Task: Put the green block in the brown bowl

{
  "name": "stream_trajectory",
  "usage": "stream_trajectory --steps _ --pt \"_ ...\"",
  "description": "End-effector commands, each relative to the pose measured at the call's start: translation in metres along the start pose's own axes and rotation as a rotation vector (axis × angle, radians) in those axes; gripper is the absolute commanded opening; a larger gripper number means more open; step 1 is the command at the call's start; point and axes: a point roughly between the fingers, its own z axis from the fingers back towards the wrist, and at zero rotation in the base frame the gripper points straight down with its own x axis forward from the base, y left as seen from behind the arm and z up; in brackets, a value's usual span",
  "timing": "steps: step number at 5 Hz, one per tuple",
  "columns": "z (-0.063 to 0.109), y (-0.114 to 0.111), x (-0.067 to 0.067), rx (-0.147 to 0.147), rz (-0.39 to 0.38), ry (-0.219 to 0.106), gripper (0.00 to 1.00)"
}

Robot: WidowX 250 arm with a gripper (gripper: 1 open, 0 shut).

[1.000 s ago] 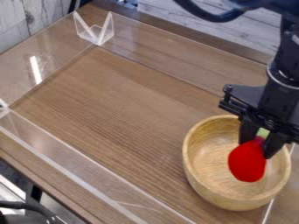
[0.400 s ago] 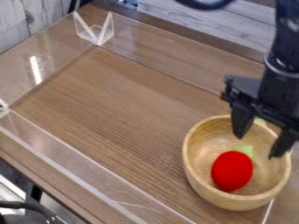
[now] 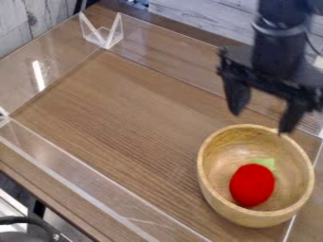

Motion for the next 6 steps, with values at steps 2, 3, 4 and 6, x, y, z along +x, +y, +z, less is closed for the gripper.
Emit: stream_trajectory --steps 2,3,4,6 --pt "0.001 0.067 0.032 0.029 0.074 -0.085 1.00" --pt "-0.006 0.093 0.046 0.051 0.085 -0.101 1.00" --pt "-0.012 0.099 0.048 0.062 0.096 -0.102 1.00" --pt "-0.021 0.104 0.051 0.077 0.077 -0.101 1.00"
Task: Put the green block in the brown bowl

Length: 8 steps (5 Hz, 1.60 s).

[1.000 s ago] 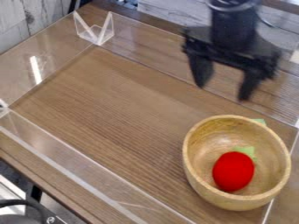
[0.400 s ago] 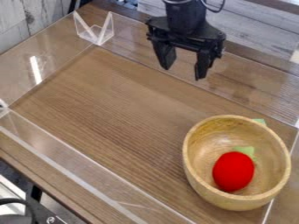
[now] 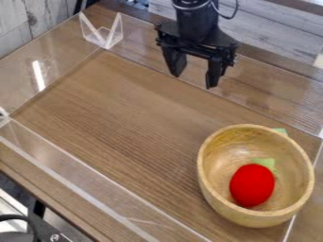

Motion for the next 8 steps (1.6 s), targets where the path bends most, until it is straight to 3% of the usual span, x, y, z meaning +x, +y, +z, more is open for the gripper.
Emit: stream_trajectory --steps 1,3,4,5,7,8 --pt "0.009 0.001 0.013 0.008 -0.017 -0.054 1.00" --pt "-0.005 0.007 0.020 0.035 0.038 -0.059 1.00" --pt "-0.008 0.021 0.021 0.041 0.051 -0.059 1.00" --pt "-0.009 0.035 0.024 0.042 0.052 -0.066 1.00" --pt "-0.002 0.039 0.033 0.051 0.066 -0.063 1.00" --pt "-0.002 0.039 0.039 0.024 -0.037 -0.053 0.00"
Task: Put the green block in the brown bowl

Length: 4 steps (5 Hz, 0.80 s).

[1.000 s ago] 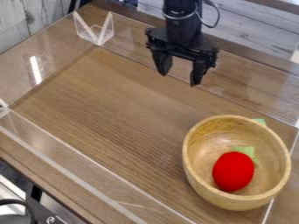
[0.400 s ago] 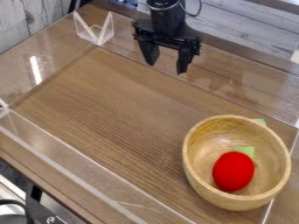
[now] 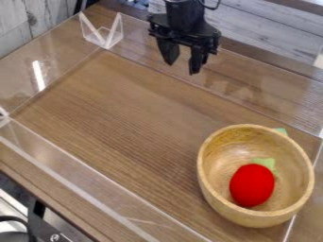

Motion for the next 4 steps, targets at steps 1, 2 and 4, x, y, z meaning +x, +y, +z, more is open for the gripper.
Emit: stream_trajectory --steps 1,2,4 --pt "0.0170 0.0027 0.0169 -0.005 -0.081 -0.055 1.00" --pt "0.0161 0.0010 0.0139 0.034 -0.084 -0.021 1.00" --pt "0.0210 0.0043 0.0117 0.059 -0.168 0.020 1.00"
